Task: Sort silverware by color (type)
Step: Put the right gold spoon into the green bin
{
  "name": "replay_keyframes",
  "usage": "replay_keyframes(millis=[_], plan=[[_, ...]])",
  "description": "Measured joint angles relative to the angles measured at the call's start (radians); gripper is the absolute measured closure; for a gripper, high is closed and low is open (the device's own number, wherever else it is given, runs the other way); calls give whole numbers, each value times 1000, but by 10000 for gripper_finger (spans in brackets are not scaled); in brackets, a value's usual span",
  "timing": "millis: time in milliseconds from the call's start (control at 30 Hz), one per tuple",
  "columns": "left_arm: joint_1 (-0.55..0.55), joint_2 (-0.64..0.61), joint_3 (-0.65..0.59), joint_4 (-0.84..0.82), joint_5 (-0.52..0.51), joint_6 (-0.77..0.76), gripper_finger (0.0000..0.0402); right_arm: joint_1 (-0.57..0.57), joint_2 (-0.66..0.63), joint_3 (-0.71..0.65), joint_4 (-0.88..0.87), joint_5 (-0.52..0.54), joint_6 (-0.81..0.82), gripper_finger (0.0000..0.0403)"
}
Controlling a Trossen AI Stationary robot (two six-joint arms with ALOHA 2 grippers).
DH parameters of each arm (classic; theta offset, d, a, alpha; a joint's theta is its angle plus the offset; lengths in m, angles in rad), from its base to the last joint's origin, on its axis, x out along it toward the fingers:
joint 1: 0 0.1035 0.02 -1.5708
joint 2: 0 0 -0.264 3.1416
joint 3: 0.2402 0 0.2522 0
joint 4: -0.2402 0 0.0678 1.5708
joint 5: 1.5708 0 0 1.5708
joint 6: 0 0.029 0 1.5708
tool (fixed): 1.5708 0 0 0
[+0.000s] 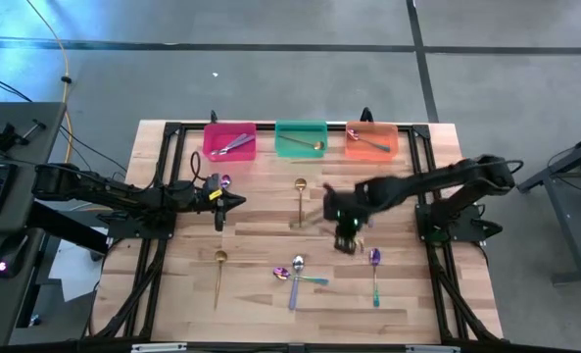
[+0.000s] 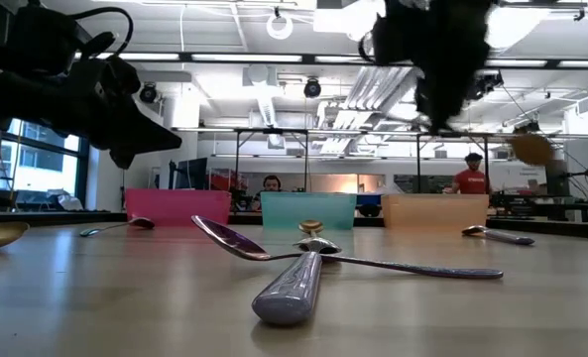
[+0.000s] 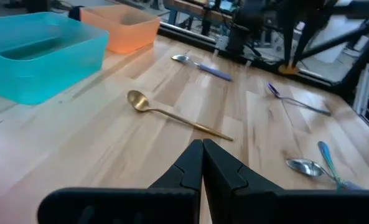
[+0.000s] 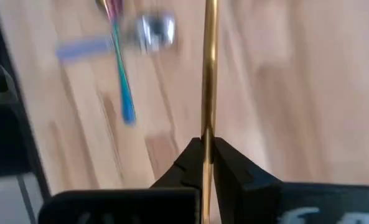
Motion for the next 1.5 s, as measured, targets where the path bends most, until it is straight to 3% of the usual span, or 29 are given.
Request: replay_keyframes(millis=[167,333,767,1000,1233,1500], plan=[[0,0,4,10,-62,-56,401,-123,-12,187,-99,61,-93,402],[0,0,5,19,-141,-90,401,-290,58,332,-87,103,-228,402],[0,0,5,23,-155,-107,401,-623,509,742,-50,119,-575,403],[0,0,5,17,-193,-105,401,-681,721,911,-169,115,-730,403],[0,0,5,13,-232,-105,401,-696,804,924,-184,134,-785,399],[0,0,5,-56,-267,-131,401,-699,810,924,-188,127,-683,318]])
